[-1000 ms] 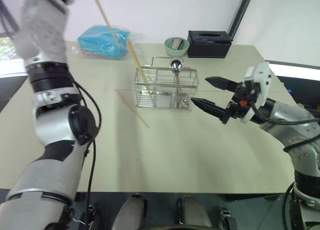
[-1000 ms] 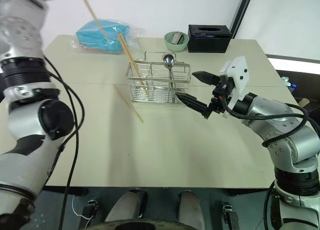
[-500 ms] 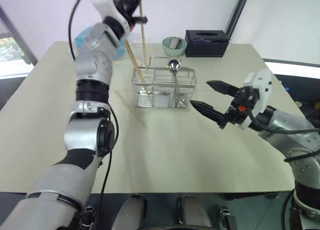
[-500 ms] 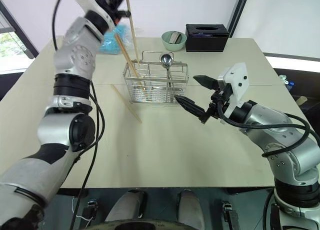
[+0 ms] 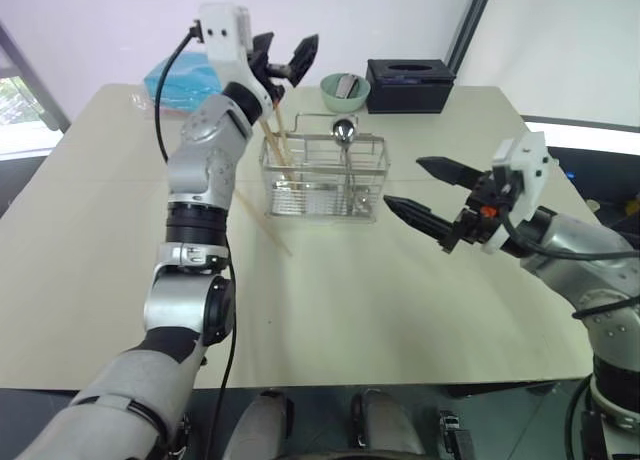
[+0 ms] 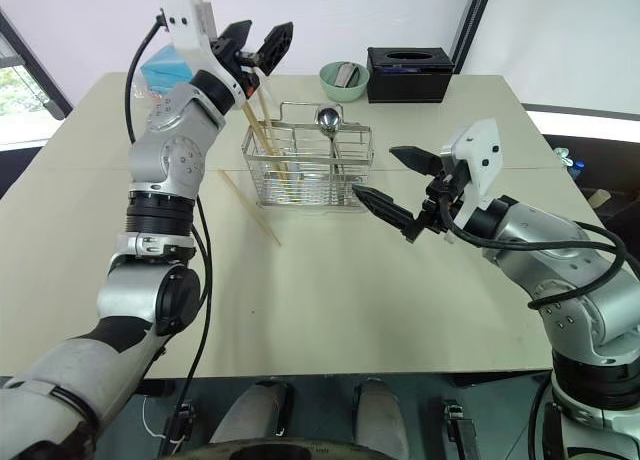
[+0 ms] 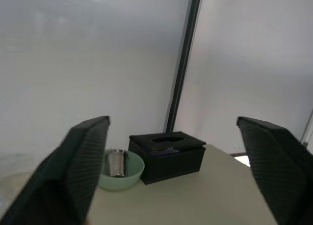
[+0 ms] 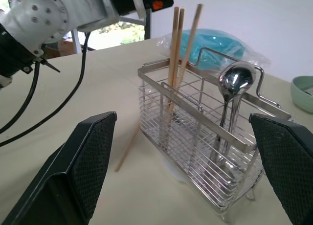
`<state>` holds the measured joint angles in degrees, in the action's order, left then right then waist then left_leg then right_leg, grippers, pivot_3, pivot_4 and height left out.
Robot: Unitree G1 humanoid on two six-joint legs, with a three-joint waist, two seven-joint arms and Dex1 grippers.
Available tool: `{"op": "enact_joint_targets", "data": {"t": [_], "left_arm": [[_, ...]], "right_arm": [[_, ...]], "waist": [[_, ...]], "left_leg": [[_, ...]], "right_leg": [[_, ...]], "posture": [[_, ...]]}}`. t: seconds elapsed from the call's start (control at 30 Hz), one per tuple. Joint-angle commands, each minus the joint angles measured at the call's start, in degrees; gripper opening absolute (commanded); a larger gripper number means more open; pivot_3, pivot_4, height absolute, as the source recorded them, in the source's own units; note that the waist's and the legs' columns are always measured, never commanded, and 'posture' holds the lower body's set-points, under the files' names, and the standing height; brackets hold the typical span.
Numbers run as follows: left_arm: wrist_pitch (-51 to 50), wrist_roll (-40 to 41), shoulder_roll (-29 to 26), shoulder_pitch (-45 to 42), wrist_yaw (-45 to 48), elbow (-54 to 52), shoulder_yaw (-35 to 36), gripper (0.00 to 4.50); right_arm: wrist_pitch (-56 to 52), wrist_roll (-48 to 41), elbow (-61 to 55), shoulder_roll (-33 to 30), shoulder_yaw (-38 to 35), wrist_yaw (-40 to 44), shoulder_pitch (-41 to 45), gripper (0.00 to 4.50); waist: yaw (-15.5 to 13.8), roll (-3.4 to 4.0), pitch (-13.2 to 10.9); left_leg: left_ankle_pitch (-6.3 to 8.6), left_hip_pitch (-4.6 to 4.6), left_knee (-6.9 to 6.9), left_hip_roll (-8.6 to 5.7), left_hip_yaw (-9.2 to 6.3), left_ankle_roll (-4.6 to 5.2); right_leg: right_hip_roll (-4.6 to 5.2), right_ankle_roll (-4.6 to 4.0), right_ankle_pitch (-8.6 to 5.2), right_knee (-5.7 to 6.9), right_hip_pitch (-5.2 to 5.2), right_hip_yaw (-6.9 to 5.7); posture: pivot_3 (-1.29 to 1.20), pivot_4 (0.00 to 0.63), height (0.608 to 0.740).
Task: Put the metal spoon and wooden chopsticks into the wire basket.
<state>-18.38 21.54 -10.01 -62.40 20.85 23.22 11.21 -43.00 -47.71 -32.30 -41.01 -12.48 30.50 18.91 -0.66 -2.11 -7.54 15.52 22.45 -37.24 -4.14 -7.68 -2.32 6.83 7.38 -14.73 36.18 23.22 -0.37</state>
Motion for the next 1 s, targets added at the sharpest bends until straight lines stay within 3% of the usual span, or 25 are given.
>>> {"op": "enact_joint_targets", "data": {"t": [0.03, 0.2, 0.4, 0.53, 0.63, 0.8, 1.0], "left_arm": [[-4.71, 3.67, -2.74, -2.46, -2.54, -7.76, 3.50, 4.42], [-12.71, 4.15, -9.78, -9.42, -13.56, -7.26, 9.28, 4.42], [-29.19, -3.28, -16.85, -11.13, -28.52, -1.06, 9.29, 4.42], [-41.59, -3.91, -13.97, -5.38, -32.98, -1.56, 10.18, 4.42], [-45.02, -4.53, -10.66, -2.40, -35.07, 0.27, 11.00, 4.42], [-44.61, -5.93, -8.09, -0.40, -34.32, 5.71, 9.46, 4.42], [-38.65, -8.74, -5.19, -2.10, -32.53, 20.91, 6.75, 4.42]], "right_arm": [[1.13, 0.68, 0.53, -0.07, 0.03, 0.76, 1.85, 4.50], [2.32, 2.13, 1.26, -0.46, 1.68, 3.89, 2.43, 4.50], [4.05, 4.12, 1.70, -1.24, 2.85, 8.13, 0.87, 4.50], [4.40, 4.97, 1.92, -0.52, 3.58, 9.06, 0.52, 4.50], [4.41, 4.77, 1.37, -0.31, 4.02, 9.60, -0.06, 4.50], [4.05, 4.11, -0.15, -0.59, 4.24, 10.08, -1.19, 4.50], [3.22, 2.56, -2.23, -0.63, 2.09, 8.47, -3.28, 4.50]], "waist": [[0.14, 0.04, -0.02], [0.39, 0.10, -0.07], [-0.08, 0.14, -0.04], [-0.15, 0.11, -0.03], [-0.09, 0.07, -0.03], [0.13, 0.05, -0.05], [-0.17, 0.06, -0.04]], "left_leg": [[0.00, -0.02, 0.01, 0.00, 0.00, 0.00], [0.00, -0.01, 0.03, -0.01, 0.00, 0.00], [0.00, -0.16, 0.03, -0.08, -0.01, 0.00], [-0.01, -0.16, -0.05, -0.08, -0.09, -0.01], [-0.01, -0.05, -0.08, -0.07, -0.13, -0.02], [-0.02, 0.02, -0.03, -0.07, -0.08, -0.06], [-0.02, -0.04, -0.02, -0.05, -0.05, -0.07]], "right_leg": [[0.00, 0.00, 0.00, 0.00, -0.01, 0.00], [-0.06, 0.00, 0.00, 0.01, 0.04, 0.00], [-0.05, 0.04, -0.02, 0.03, -0.14, -0.01], [-0.04, 0.04, -0.01, 0.08, -0.14, -0.02], [-0.03, 0.04, -0.01, 0.08, -0.07, -0.02], [-0.02, 0.03, -0.01, 0.08, 0.06, -0.01], [0.00, 0.04, 0.00, 0.07, -0.03, -0.01]], "posture": [[0.00, 0.150, 0.654], [0.00, 0.150, 0.654], [0.00, 0.150, 0.654], [0.00, 0.150, 0.654], [0.00, 0.150, 0.654], [0.00, 0.150, 0.654], [0.00, 0.150, 0.654]]}}
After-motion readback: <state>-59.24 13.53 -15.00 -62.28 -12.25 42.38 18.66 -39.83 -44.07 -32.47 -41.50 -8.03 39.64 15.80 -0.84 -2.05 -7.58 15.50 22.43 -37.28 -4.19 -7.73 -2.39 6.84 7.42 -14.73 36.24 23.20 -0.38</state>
